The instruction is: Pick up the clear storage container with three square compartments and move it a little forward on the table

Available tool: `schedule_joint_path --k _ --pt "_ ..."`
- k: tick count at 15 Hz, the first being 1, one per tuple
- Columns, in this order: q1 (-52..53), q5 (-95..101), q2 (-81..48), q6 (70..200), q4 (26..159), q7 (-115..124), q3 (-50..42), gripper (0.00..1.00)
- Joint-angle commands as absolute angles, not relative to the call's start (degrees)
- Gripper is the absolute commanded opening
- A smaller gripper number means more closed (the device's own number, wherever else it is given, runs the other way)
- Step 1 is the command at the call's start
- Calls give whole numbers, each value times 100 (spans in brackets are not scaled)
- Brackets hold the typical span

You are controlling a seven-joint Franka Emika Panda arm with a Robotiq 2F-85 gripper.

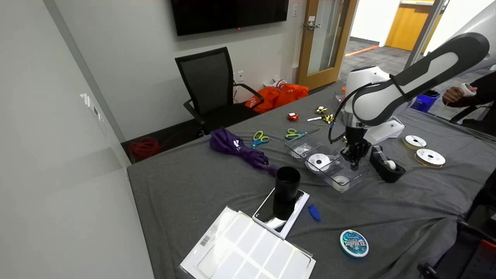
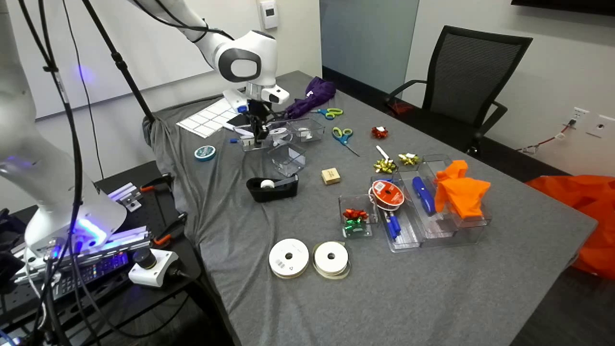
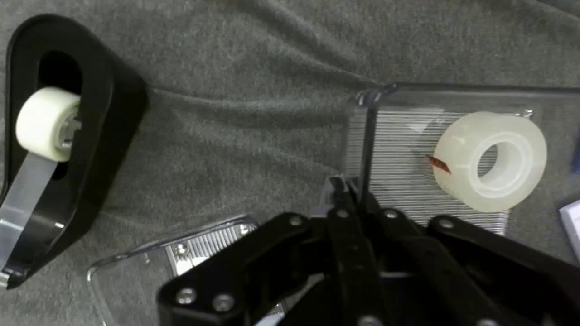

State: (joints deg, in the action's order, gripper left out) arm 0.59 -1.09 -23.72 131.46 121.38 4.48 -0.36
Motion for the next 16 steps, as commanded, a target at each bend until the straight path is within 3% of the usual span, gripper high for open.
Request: schedule_joint_path --k 1,16 --pt "94 366 -2329 13010 11942 33 -75 1" --pt "-262 -620 -2918 13662 11466 -98 117 1"
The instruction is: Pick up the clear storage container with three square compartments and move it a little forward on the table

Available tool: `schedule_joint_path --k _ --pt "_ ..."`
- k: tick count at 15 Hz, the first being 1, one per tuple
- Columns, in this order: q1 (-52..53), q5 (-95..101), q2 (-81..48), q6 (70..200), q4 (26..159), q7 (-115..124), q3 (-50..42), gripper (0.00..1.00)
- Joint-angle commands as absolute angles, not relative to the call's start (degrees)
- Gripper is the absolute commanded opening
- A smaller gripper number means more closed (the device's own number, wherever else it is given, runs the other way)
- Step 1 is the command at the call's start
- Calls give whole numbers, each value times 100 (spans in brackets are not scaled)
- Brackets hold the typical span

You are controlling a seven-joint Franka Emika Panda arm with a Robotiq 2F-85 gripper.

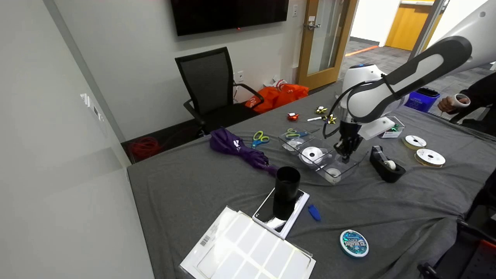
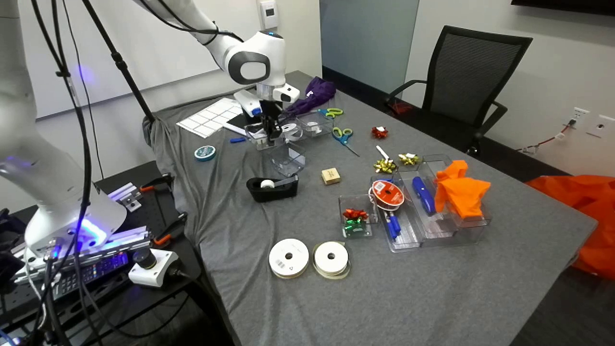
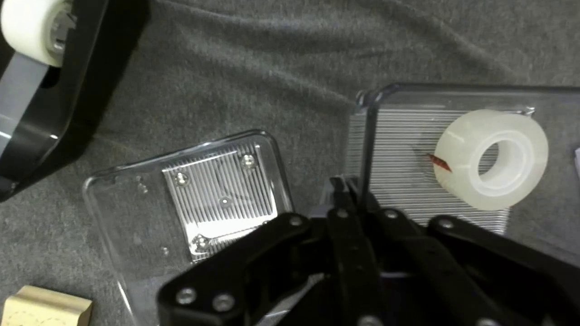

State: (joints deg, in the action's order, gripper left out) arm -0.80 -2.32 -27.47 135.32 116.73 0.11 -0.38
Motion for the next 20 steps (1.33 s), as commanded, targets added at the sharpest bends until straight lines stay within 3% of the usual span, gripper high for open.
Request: schedule_joint_path --k 1,2,3,5,13,15,20 --pt "-270 -741 -2972 13680 11429 -80 129 1" --pt "-251 -807 -3020 13663 11388 -17 112 1" --pt "-250 -872 -3057 13667 11360 -8 109 30" --pt "-248 -973 -3096 13650 11306 10 105 37" --pt "-109 -947 -2763 13364 11502 279 5 94" --pt "-74 -881 -2576 13231 11644 286 3 100" --pt "-32 -825 -2036 13022 11976 141 34 100"
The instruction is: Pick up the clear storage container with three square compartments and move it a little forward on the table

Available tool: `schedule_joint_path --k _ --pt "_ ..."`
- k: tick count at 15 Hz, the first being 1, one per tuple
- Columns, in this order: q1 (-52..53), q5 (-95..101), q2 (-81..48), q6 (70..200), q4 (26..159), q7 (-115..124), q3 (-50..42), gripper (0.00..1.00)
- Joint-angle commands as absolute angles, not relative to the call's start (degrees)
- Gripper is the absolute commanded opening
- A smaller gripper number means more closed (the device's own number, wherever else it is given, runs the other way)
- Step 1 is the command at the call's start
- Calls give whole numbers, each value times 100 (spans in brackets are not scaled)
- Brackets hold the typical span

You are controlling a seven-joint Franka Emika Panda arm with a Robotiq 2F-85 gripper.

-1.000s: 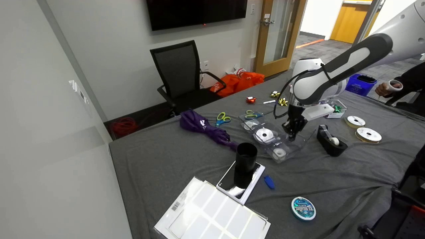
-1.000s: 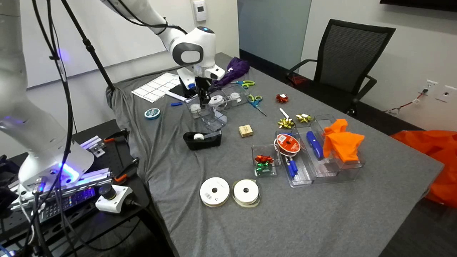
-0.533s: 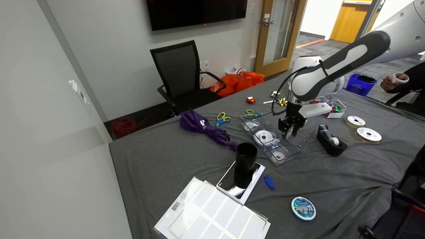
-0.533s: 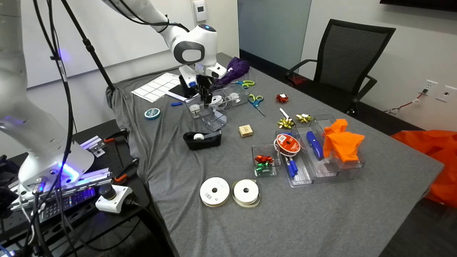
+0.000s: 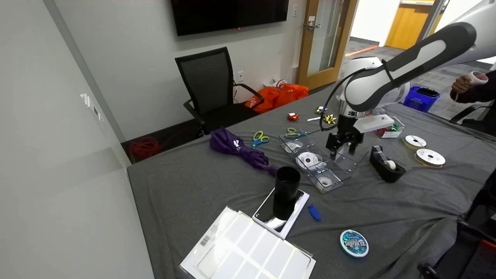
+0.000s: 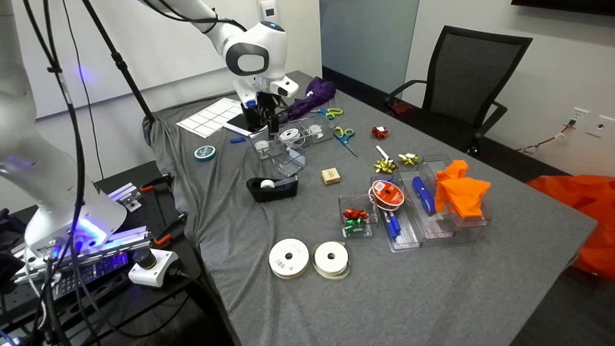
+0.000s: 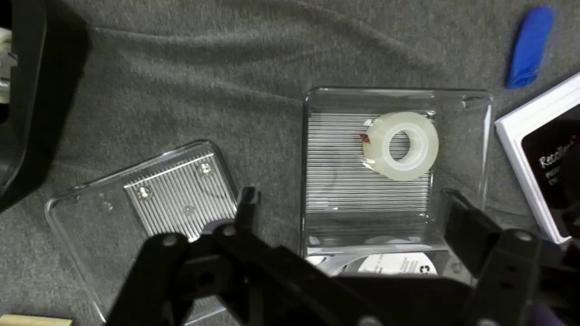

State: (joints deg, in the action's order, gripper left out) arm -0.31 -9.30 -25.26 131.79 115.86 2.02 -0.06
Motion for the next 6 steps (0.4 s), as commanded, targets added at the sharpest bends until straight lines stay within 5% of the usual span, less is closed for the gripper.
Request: schedule_joint_path --k 1,6 --pt "-24 -796 -1915 12991 12066 105 33 100" --pt "10 -534 -1327 13027 12633 96 8 100"
